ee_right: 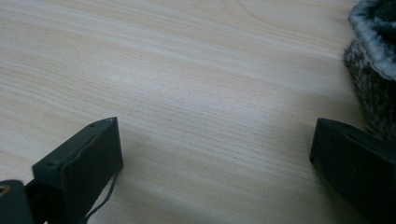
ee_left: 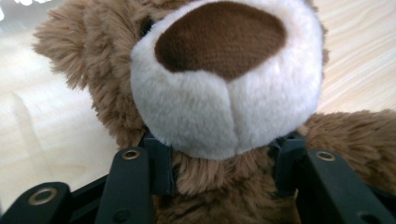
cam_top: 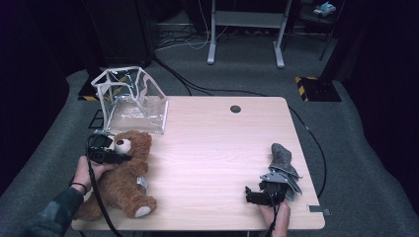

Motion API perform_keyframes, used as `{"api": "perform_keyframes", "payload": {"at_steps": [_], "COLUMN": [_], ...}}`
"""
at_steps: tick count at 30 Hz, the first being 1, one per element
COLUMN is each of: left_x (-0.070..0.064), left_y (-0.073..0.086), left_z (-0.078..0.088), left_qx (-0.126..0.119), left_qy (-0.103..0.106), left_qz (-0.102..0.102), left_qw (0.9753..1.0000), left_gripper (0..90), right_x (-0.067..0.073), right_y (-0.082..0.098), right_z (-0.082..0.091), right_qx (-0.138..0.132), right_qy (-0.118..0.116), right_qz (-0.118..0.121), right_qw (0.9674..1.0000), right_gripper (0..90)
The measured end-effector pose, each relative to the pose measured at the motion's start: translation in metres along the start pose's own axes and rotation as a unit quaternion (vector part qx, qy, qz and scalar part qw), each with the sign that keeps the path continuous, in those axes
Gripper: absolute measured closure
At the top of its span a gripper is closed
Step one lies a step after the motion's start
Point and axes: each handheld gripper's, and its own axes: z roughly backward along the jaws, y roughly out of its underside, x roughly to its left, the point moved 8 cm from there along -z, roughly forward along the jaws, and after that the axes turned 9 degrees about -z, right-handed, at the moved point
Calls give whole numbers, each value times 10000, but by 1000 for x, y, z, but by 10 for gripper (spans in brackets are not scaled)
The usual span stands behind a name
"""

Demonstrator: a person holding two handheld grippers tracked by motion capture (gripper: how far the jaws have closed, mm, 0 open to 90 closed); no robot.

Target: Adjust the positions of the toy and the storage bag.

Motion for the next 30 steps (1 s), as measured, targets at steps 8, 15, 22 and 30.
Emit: {"api": "perform_keyframes", "payload": {"at_steps": [8, 15, 22, 30], "left_x": [5, 6, 1, 9], "left_y": [1, -7, -32, -72], "left_z": [-5, 11, 44, 69], "left_qx": [-6, -325, -933, -1329], "left_qy": [-74, -269, -575, -823], "left_qz": [118, 179, 141, 44], "left_qw": [9999, 9990, 9939, 9877], "left_gripper": [350, 187, 82, 0], "right_x": [0, 19, 29, 34], "right_y": [-1, -17, -30, -34], "right_z": [-1, 9, -6, -24], "right_qx": [5, -208, -114, 14], "right_qy": [40, -124, -307, -348], "right_qz": [-27, 293, 427, 573], "right_qw": [10000, 9993, 9985, 9978], "right_gripper": [1, 1, 0, 0]}}
